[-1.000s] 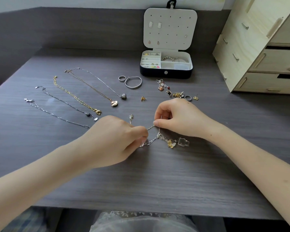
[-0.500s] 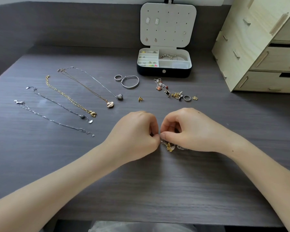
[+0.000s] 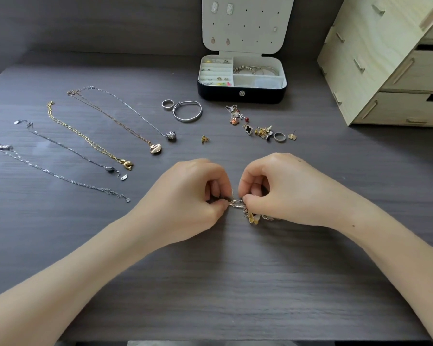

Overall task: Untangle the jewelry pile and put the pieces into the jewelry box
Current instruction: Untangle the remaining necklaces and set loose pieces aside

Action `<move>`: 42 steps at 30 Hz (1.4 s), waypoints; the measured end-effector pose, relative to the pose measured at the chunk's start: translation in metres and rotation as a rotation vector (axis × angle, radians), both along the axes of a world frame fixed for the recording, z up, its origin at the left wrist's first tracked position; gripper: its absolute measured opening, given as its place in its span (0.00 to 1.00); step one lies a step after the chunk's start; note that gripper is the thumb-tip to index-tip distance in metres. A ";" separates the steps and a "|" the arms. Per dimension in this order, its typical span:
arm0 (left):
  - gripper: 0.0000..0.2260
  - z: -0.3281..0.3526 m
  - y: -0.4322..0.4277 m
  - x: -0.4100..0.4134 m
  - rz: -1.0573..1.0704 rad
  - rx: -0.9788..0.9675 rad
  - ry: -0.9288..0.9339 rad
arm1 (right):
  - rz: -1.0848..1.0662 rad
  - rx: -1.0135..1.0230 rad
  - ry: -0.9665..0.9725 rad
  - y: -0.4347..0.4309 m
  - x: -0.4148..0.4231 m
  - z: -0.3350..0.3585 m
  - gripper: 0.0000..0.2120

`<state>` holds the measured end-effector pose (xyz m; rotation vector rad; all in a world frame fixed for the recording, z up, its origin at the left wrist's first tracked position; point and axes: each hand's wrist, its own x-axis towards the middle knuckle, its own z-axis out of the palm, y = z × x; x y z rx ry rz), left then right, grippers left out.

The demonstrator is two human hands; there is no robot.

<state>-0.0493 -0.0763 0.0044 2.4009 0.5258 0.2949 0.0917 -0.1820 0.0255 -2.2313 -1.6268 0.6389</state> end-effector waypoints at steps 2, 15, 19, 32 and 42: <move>0.07 0.000 0.001 -0.002 -0.018 0.016 -0.014 | 0.010 -0.005 0.024 0.000 0.002 0.001 0.05; 0.22 -0.005 0.007 -0.020 -0.250 0.502 -0.103 | 0.017 -0.019 0.013 0.003 0.004 0.001 0.04; 0.20 -0.006 0.009 -0.024 -0.278 0.583 -0.104 | 0.002 -0.032 -0.037 0.004 0.002 -0.002 0.06; 0.23 -0.013 0.006 -0.019 -0.284 0.611 -0.111 | -0.055 -0.024 -0.019 0.005 0.002 -0.003 0.06; 0.24 -0.015 0.009 -0.020 -0.288 0.556 -0.124 | -0.084 -0.020 -0.024 0.005 0.002 -0.004 0.05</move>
